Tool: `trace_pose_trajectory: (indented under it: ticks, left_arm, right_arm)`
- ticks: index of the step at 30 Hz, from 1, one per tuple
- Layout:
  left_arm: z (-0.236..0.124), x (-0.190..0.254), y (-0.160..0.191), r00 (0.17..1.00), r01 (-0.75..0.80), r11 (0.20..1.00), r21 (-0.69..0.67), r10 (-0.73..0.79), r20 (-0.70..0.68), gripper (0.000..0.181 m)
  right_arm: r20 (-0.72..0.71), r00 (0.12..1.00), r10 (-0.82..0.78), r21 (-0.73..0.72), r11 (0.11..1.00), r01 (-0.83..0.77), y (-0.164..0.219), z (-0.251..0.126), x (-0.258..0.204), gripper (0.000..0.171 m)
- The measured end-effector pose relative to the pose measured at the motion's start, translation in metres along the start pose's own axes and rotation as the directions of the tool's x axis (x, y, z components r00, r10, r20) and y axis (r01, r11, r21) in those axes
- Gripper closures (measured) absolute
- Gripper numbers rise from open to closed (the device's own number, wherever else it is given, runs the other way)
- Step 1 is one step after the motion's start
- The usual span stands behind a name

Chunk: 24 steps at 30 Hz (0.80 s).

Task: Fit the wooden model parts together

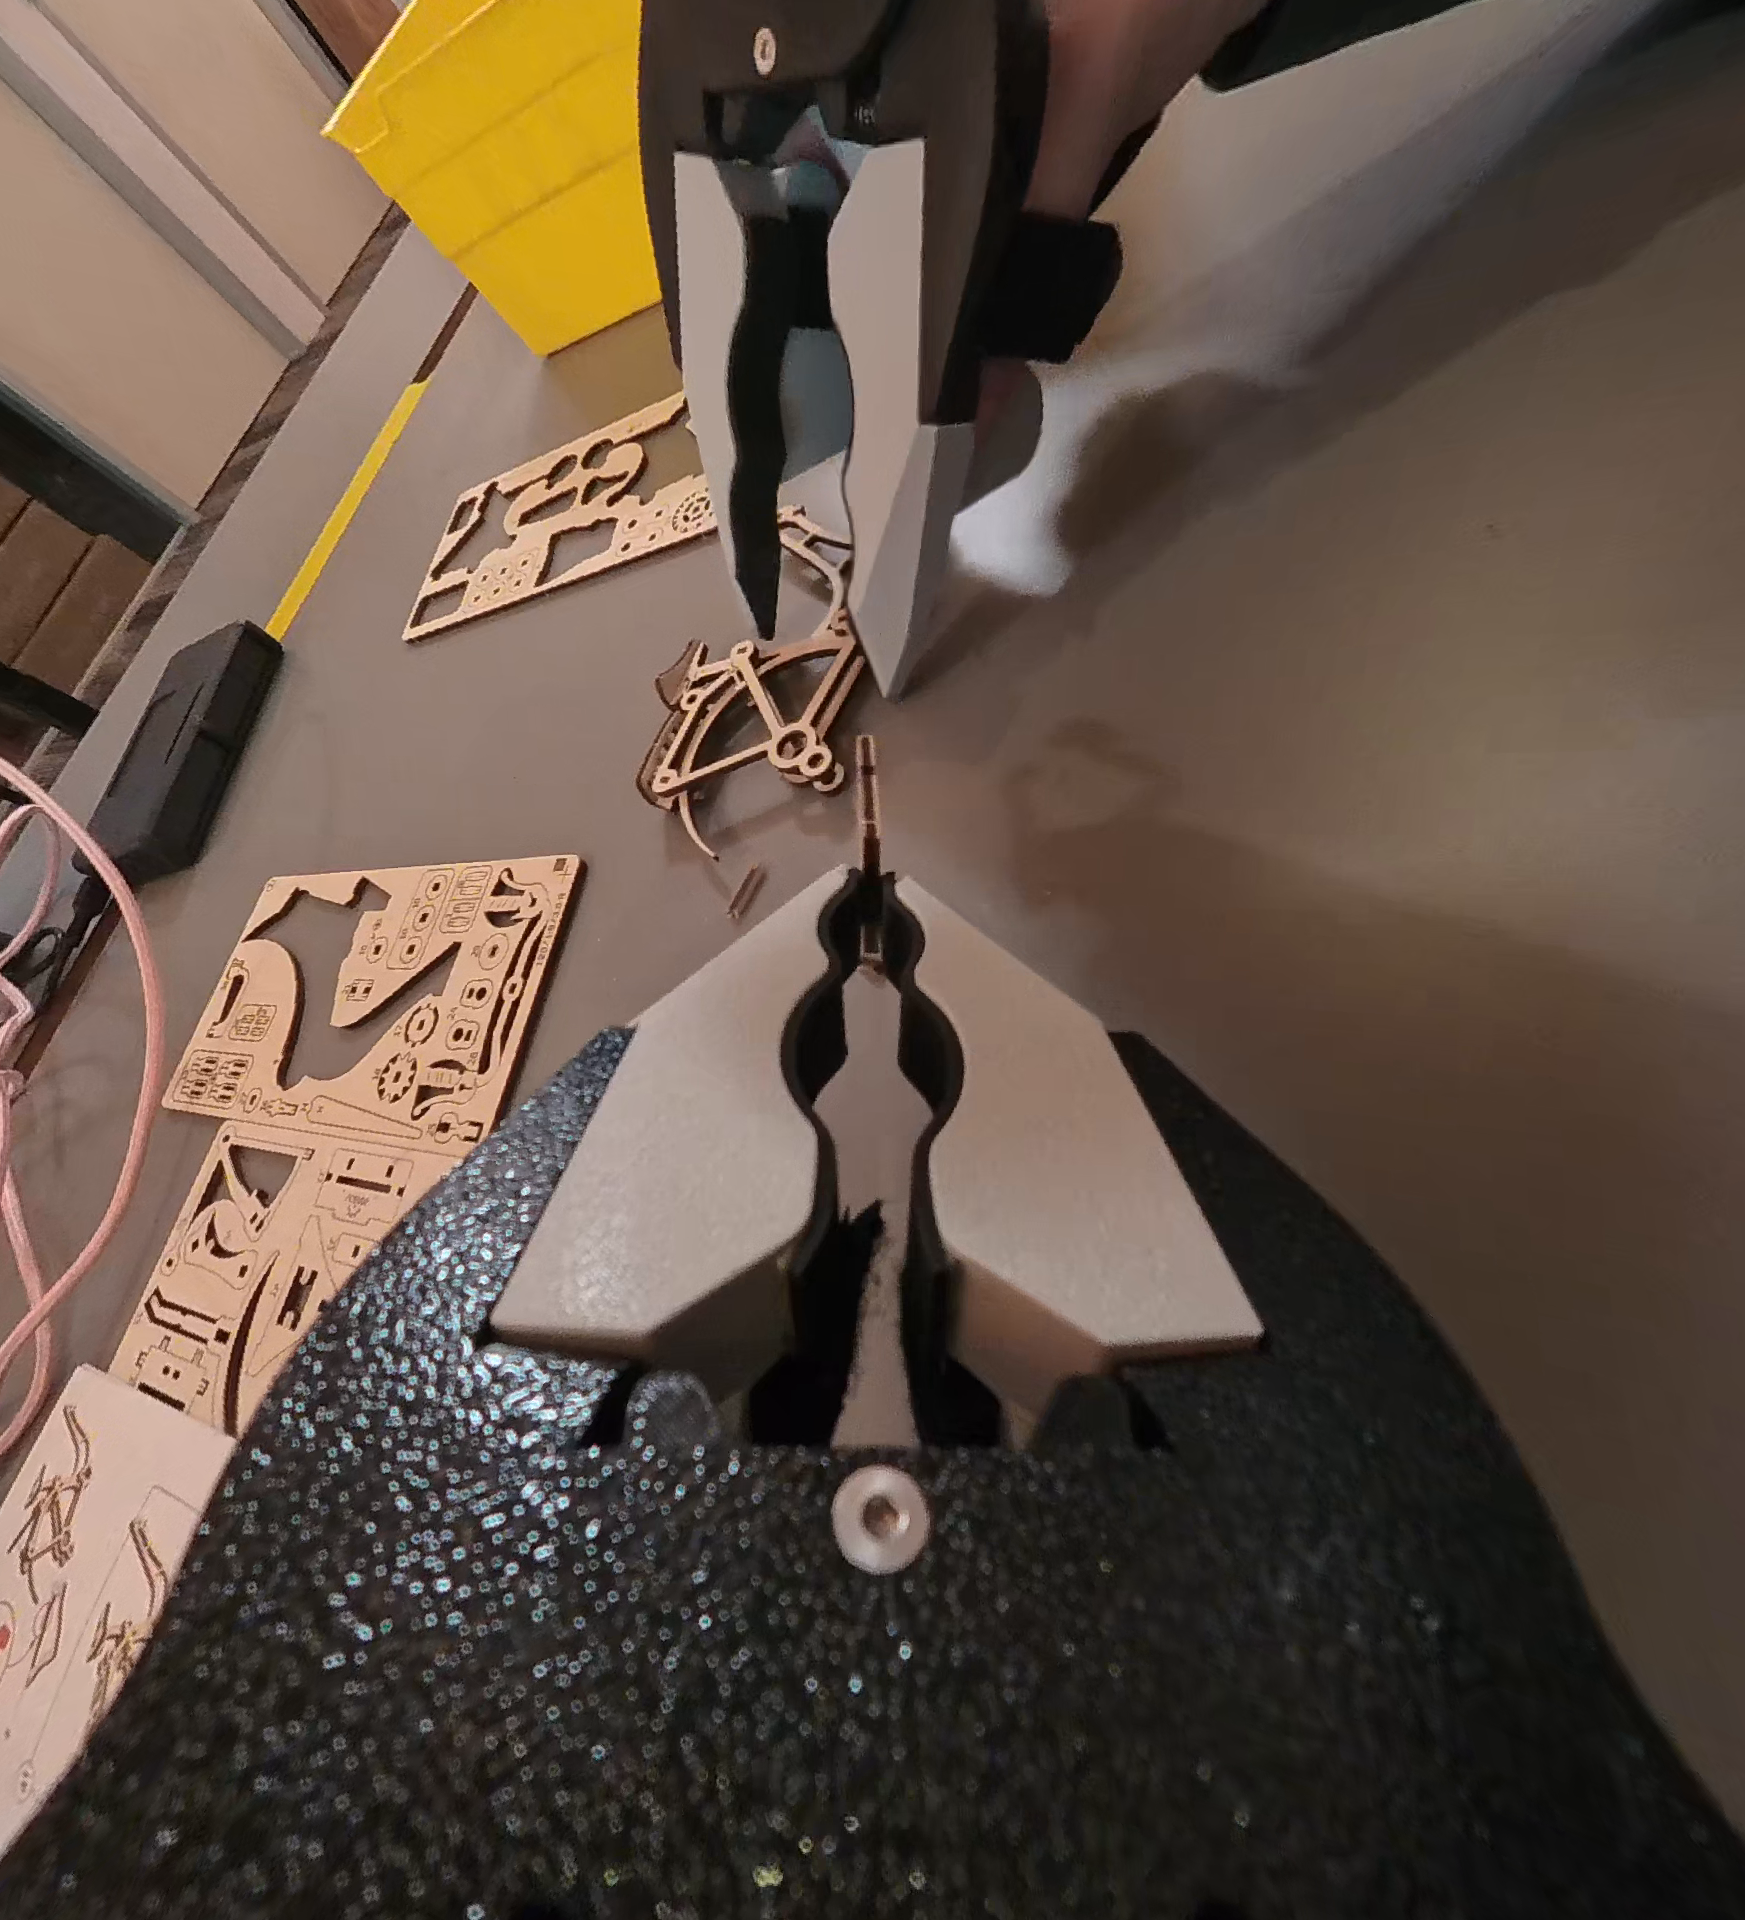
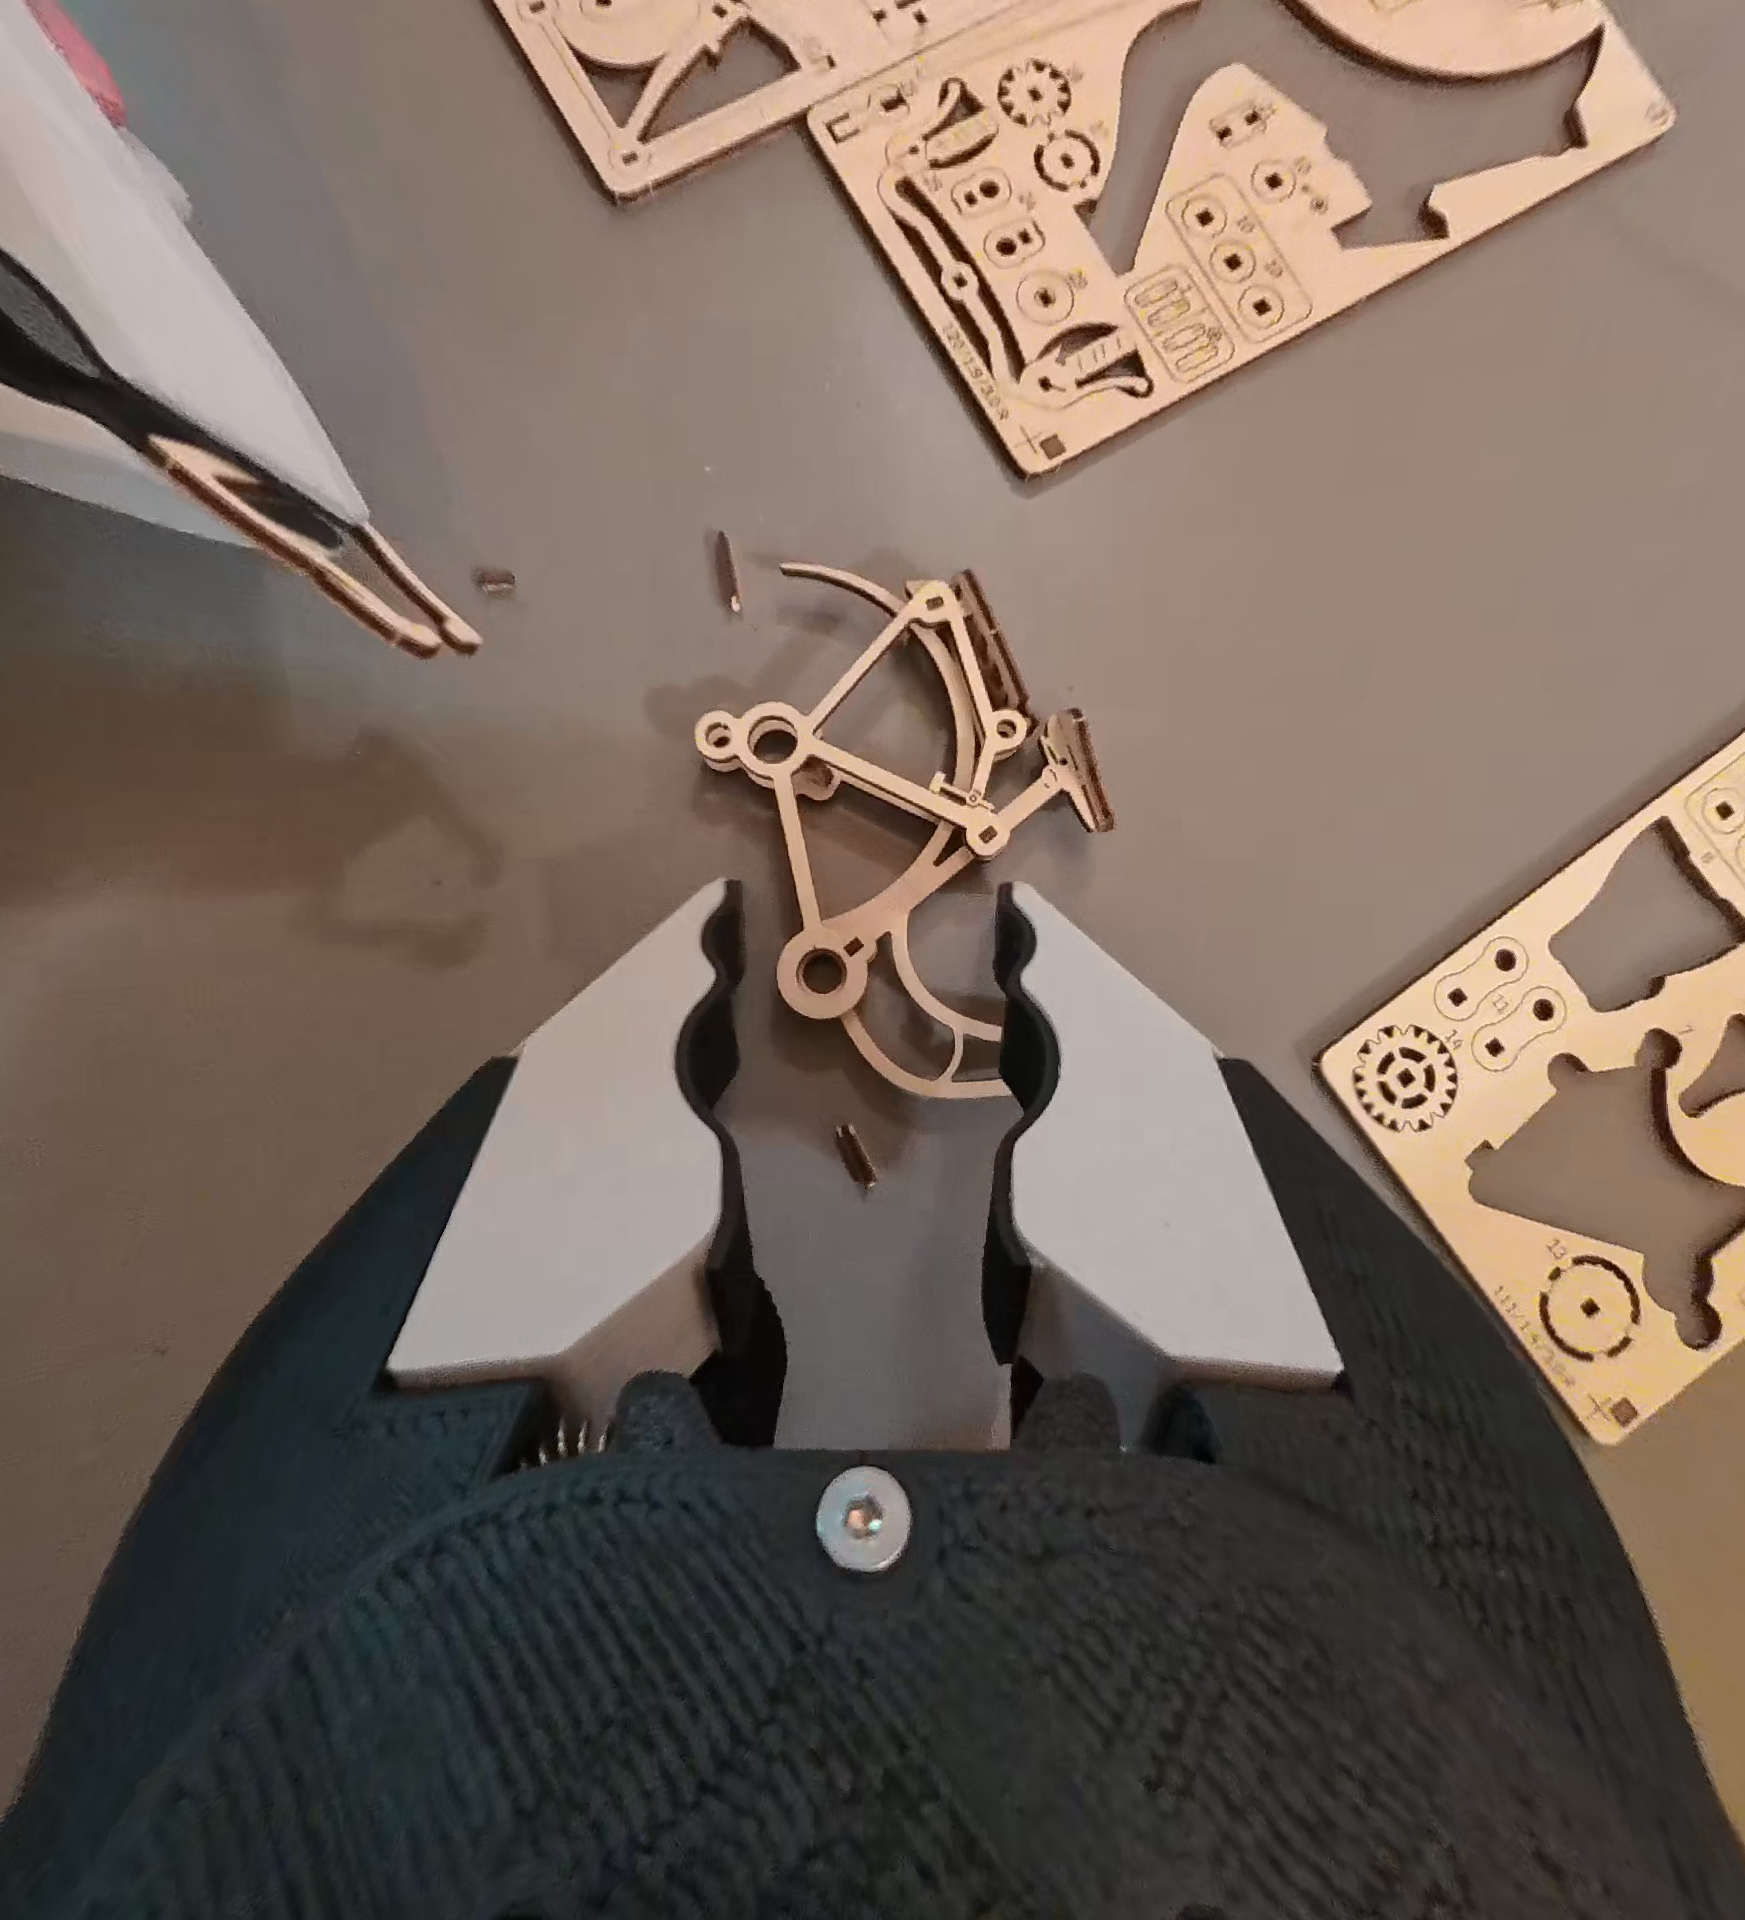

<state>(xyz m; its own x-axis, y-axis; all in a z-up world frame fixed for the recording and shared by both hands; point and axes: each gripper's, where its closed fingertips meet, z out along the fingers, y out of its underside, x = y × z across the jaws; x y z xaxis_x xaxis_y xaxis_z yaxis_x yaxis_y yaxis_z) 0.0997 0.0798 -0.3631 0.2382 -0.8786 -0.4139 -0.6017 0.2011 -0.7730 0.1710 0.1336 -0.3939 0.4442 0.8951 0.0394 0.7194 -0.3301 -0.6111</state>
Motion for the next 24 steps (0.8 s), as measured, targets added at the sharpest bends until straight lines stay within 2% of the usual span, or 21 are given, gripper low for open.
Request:
trace_pose_trajectory:
  ticks: [5, 8, 14, 18, 24]
  left_arm:
    - [0.0, -0.001, 0.001, 1.0, 0.001, 1.0, -0.004, -0.001, 0.002, 0.181]
    - [0.0, -0.001, 0.002, 1.0, 0.007, 1.0, -0.004, -0.007, -0.004, 0.181]
    - [0.0, -0.002, 0.003, 0.998, 0.054, 0.999, 0.0, -0.054, -0.028, 0.181]
    - [-0.002, 0.003, -0.005, 0.976, 0.19, 0.981, 0.042, -0.185, -0.112, 0.181]
    - [-0.009, 0.003, -0.021, 0.88, 0.44, 0.892, 0.103, -0.405, -0.25, 0.181]
  right_arm:
    - [0.036, 0.999, 0.02, -0.01, 1.0, -0.019, 0.0, 0.001, -0.008, 0.136]
    - [0.064, 0.998, -0.019, 0.011, 1.0, 0.018, -0.001, 0.001, -0.011, 0.15]
    - [0.142, 0.99, -0.028, 0.083, 0.996, 0.017, 0.0, -0.001, -0.013, 0.152]
    - [0.229, 0.973, 0.031, 0.114, 0.992, -0.058, -0.004, -0.002, -0.018, 0.152]
    - [0.343, 0.933, 0.108, 0.159, 0.972, -0.171, -0.014, -0.012, -0.026, 0.152]
